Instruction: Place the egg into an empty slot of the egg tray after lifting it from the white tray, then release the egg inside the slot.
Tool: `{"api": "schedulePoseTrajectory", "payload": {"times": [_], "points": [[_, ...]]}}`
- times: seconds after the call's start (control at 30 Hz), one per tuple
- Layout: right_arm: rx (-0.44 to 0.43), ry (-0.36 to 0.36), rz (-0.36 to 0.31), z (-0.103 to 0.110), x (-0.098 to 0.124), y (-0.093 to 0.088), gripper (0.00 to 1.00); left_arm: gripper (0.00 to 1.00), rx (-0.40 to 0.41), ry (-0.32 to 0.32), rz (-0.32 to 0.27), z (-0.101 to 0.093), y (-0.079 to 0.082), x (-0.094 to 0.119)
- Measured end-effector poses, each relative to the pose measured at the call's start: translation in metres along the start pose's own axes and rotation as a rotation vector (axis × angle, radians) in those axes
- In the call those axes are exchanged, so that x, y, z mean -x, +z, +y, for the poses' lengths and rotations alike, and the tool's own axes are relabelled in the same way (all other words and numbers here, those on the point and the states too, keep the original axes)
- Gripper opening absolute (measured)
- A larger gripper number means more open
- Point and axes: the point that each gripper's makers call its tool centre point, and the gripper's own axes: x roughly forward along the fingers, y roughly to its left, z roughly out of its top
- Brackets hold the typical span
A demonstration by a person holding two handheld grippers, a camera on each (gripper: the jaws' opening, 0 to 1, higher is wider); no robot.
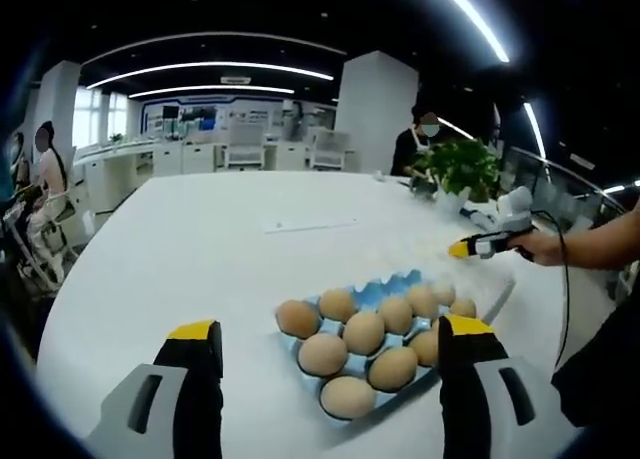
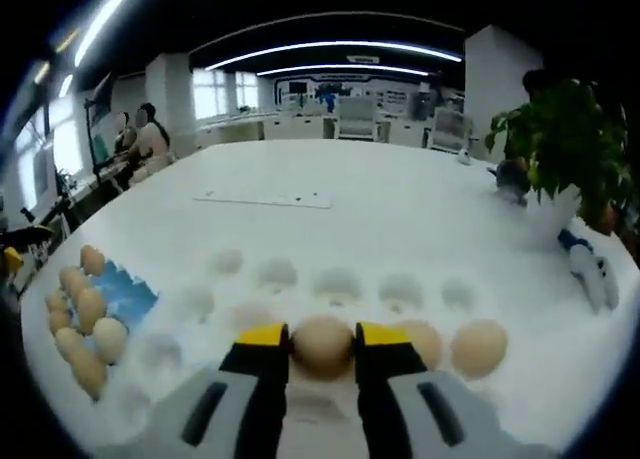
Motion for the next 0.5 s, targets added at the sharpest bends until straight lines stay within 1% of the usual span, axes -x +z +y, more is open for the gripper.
{"api": "schedulePoseTrajectory", "payload": {"times": [0.07,0.13,0.17,0.23,0.33,0.47,0.5], "points": [[0.007,0.001,0.002,0.001,0.002,0.001,0.25,0.90,0.003,-0.003,0.001,-0.001,0.000,0.000],[-0.060,-0.006,-0.022,-0.001,0.004,0.004,0.25,0.90,0.005,0.000,0.000,-0.001,0.000,0.000],[-0.080,0.002,-0.032,0.000,0.008,0.006,0.25,0.90,0.002,0.000,-0.003,0.000,0.001,0.000],[-0.091,0.002,-0.040,0.000,0.012,0.009,0.25,0.89,0.003,0.000,-0.003,0.000,0.001,0.000],[-0.100,0.018,-0.058,0.009,0.021,0.016,0.25,0.89,0.000,0.001,0.000,0.001,0.000,0.000],[-0.142,0.074,-0.098,0.029,0.030,0.030,0.25,0.89,0.000,-0.004,0.001,0.000,-0.001,-0.001],[-0.142,0.082,-0.101,0.029,0.029,0.032,0.25,0.90,0.001,-0.006,0.001,-0.001,-0.001,-0.001]]}}
